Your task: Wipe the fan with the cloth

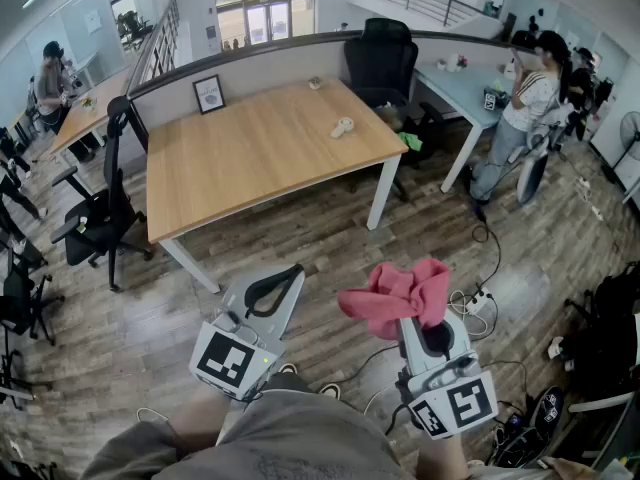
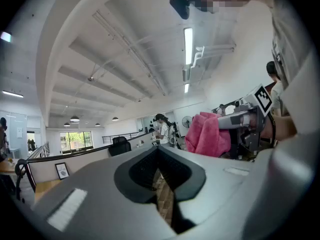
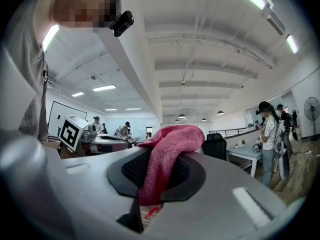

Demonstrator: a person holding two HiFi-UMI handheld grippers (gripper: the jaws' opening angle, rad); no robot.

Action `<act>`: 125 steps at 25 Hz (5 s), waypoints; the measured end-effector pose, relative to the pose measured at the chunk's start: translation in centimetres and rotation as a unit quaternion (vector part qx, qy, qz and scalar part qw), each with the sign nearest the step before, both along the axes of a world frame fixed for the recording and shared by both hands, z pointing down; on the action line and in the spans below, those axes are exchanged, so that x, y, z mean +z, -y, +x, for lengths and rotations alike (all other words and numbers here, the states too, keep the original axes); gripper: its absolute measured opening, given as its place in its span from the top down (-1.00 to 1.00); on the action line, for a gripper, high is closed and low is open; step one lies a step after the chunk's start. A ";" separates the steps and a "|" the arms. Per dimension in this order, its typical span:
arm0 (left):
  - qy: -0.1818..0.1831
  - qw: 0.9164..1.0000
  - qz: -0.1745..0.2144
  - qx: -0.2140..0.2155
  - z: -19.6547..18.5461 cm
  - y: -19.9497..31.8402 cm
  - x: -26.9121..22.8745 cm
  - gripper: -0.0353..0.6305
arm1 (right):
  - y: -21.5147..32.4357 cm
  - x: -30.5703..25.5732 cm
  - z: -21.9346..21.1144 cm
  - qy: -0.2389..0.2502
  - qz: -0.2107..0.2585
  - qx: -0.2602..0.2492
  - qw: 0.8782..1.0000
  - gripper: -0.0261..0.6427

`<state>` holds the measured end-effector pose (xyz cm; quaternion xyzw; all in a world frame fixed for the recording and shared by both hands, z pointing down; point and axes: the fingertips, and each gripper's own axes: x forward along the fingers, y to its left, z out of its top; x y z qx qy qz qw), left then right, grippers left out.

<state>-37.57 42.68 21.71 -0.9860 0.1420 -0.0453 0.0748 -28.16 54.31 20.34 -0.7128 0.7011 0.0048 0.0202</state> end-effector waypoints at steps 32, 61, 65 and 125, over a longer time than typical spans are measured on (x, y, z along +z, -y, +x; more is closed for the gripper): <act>0.001 0.999 0.000 -0.036 2.9 2.5 2.6 0.20 | 0.6 3.0 4.0 -0.001 -0.026 0.004 1.000 0.76; 0.038 0.999 -0.015 0.013 20.2 28.3 2.8 0.21 | 27.3 3.3 20.5 0.016 -0.070 0.033 0.997 0.76; 0.041 0.999 -0.018 0.017 21.9 32.6 3.2 0.21 | 31.8 3.2 22.4 0.013 -0.068 0.038 0.997 0.75; 0.116 0.965 -0.059 -0.226 46.2 59.0 9.9 0.21 | 66.7 10.4 51.4 -0.003 -0.151 -0.237 0.960 0.75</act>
